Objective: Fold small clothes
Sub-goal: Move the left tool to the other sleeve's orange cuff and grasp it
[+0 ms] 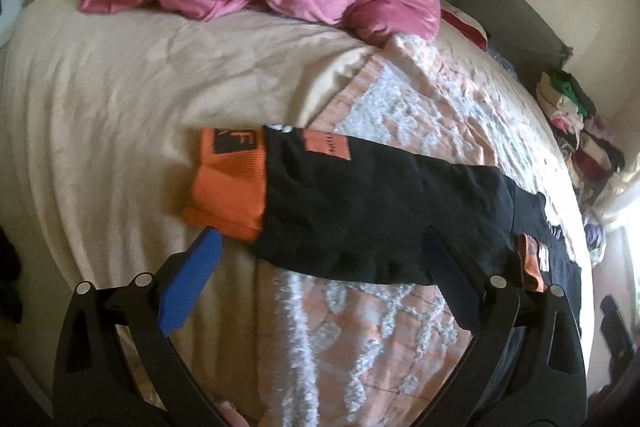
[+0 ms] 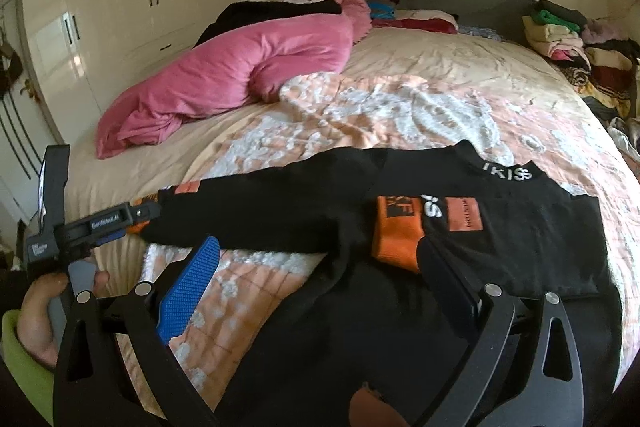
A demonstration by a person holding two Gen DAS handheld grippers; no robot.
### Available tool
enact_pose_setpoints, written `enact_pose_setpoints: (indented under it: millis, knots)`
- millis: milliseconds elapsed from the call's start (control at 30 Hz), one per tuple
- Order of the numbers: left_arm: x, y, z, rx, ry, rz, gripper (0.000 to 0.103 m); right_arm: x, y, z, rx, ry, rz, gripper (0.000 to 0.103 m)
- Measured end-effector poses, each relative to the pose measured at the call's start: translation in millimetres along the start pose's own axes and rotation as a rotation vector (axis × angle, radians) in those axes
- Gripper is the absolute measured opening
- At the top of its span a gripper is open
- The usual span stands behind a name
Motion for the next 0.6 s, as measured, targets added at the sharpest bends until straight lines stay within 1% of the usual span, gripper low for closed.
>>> enact_pose_setpoints:
  millis: [200, 333, 400, 467, 533, 600]
  knots:
    - [3.8, 26.8, 10.6, -0.019, 0.025, -0.074, 0.093, 8.4, 3.3, 7.7, -0.004, 0.026, -0.006, 0.098]
    - [6.3, 41.8, 20.9, -0.008, 0.026, -0.134, 0.093, 11.8, 1.0, 11.1, -0.002, 0.035, 0.003, 0.098]
    - [7.5, 46.0, 24.2, 0.001, 0.017, -0.159, 0.093, 13.9, -2.4, 11.6, 0.0, 0.038, 0.009, 0.098]
    - [5.7, 46.0, 24.4, -0.003, -0.008, -0.162, 0.093, 16.8, -8.2, 12.8, 0.009, 0.041, 0.02, 0.098]
    - [3.2, 44.1, 23.8, 0.004, -0.031, -0.163, 0.081, 18.6, -13.9, 15.1, 0.015, 0.047, 0.033, 0.098]
    - [0.7, 42.4, 23.4, -0.023, -0.051, -0.157, 0.063, 20.6, -20.9, 18.9, 0.024, 0.055, 0.049, 0.098]
Point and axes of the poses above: each gripper's, at about its wrist camera, not at the fingertips, and z roughly the way its jaws point, y to its left, x to its underside, the point moved 1 cm from there along z, roughly the way its jaws point, and after that the axes turned 9 degrees about z, right-handed, at the moved point
